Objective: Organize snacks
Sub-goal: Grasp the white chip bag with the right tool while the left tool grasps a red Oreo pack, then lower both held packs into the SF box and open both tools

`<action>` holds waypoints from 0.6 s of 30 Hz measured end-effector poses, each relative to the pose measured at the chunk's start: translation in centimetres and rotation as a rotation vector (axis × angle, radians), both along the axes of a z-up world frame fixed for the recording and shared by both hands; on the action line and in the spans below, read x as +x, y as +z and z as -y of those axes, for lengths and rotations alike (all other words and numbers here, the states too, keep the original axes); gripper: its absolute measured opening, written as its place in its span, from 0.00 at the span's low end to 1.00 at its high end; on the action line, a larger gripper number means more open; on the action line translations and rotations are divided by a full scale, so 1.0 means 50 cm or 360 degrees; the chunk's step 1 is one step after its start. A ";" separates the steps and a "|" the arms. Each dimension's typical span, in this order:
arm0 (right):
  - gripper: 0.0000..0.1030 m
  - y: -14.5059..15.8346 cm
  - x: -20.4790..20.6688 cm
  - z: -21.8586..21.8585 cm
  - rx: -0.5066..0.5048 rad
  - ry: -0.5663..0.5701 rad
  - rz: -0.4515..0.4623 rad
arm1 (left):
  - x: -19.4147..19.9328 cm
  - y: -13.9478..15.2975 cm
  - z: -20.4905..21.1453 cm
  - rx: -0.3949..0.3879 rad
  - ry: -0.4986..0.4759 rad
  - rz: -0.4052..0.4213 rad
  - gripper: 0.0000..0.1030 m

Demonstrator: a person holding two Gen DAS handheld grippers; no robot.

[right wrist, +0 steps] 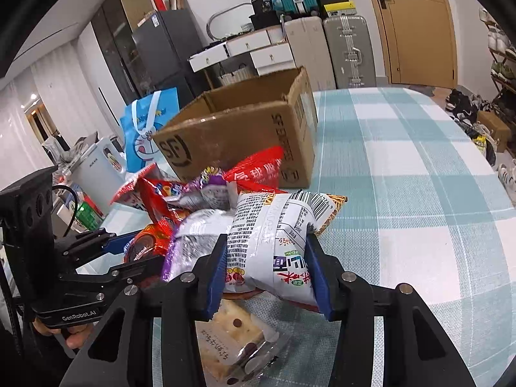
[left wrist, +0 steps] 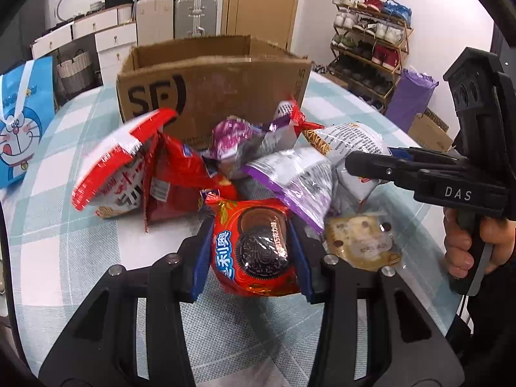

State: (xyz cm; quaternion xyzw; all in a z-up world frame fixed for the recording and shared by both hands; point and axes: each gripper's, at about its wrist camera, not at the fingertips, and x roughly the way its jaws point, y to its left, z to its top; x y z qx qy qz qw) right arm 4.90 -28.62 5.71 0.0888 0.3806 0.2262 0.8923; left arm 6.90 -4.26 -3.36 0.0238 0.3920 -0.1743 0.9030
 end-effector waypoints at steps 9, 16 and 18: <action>0.45 0.051 -0.019 0.001 0.0050 0.0005 0.0116 | -0.018 0.058 -0.010 -0.0026 0.0018 0.0110 0.40; 0.45 0.076 -0.016 -0.006 0.0091 0.0010 0.0176 | -0.018 0.114 -0.024 -0.0067 0.0069 0.0189 0.40; 0.45 0.085 -0.010 -0.011 0.0095 0.0018 0.0190 | -0.013 0.129 -0.023 -0.0065 0.0082 0.0206 0.40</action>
